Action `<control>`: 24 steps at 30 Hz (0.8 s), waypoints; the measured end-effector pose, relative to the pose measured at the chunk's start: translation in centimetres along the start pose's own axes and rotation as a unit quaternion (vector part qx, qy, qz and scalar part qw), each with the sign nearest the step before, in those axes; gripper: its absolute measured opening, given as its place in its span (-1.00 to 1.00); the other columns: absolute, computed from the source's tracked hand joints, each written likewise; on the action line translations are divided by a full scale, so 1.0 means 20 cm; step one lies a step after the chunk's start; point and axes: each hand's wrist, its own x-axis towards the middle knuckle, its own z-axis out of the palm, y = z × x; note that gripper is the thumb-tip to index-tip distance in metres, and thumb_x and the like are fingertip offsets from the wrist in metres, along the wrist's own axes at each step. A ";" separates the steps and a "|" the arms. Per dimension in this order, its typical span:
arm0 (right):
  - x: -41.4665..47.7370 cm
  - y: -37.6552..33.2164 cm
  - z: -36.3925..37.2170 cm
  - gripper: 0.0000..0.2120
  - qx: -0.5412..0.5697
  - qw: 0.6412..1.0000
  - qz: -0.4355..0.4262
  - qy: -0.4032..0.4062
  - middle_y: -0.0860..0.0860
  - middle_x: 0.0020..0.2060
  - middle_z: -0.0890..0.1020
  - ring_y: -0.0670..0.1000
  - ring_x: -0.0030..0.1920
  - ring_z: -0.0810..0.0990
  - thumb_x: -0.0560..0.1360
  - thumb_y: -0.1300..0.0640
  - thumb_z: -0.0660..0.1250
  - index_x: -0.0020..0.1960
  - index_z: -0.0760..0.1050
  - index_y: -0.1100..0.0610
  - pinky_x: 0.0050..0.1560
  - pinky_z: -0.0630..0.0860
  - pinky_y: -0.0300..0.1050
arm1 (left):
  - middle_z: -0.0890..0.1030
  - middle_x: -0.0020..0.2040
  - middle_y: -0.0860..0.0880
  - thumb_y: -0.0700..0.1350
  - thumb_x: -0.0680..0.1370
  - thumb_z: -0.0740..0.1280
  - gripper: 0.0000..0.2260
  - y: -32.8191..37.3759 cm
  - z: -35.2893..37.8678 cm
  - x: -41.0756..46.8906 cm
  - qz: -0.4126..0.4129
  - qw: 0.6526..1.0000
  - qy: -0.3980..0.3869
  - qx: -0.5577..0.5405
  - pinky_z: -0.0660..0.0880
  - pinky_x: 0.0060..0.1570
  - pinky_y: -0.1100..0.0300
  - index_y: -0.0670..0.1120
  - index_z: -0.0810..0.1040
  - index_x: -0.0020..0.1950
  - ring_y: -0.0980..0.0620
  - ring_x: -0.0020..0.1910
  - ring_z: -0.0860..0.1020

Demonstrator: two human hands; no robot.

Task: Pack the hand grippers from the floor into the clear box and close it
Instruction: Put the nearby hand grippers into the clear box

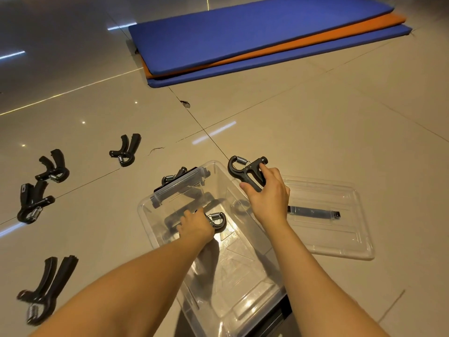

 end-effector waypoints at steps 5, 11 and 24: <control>-0.01 -0.02 -0.01 -0.35 -0.011 1.000 -0.012 0.007 -0.05 0.21 0.52 0.04 0.23 0.49 0.47 -0.12 0.48 0.48 0.41 0.06 0.37 0.32 0.07 | 0.50 0.28 -0.17 -0.24 0.54 0.39 -0.56 0.01 -0.29 -0.10 0.042 0.991 -0.046 -0.117 0.56 0.19 -0.05 -0.11 0.46 0.41 -0.17 0.21 0.55; -0.12 -0.13 -0.01 -0.35 -0.009 0.997 -0.060 0.037 -0.10 0.19 0.52 -0.03 0.18 0.46 0.45 -0.15 0.48 0.47 0.39 -0.01 0.33 0.36 0.09 | 0.70 0.03 -0.11 0.01 0.60 0.39 -0.77 -0.04 -0.78 -0.36 0.141 0.860 -0.093 -0.482 0.60 -0.10 0.14 -0.04 0.62 0.20 -0.01 -0.11 0.68; -0.38 -0.33 -0.03 -0.17 0.064 0.992 -0.093 -0.052 -0.20 0.24 0.50 -0.09 0.18 0.55 0.41 -0.13 0.52 0.55 0.15 -0.16 0.26 0.48 -0.01 | 0.75 -0.10 -0.07 -0.15 0.58 0.43 -0.88 -0.10 -0.83 -0.57 0.146 0.845 -0.032 -0.514 0.66 -0.11 0.10 -0.11 0.64 0.10 -0.08 -0.11 0.73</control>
